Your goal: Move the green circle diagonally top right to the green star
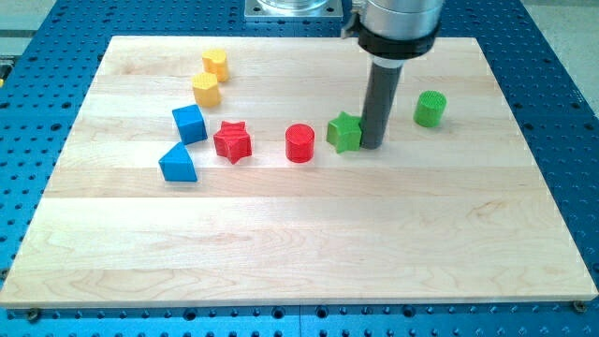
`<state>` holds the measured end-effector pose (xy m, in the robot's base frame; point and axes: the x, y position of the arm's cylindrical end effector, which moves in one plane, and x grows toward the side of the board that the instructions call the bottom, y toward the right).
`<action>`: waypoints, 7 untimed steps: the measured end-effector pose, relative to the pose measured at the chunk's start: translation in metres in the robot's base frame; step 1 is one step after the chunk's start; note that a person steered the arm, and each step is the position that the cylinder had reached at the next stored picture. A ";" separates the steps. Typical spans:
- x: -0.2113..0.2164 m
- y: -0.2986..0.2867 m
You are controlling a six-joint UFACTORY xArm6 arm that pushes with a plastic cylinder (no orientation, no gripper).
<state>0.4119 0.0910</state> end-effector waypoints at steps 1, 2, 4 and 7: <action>-0.001 0.068; -0.007 0.120; -0.044 0.078; 0.018 0.014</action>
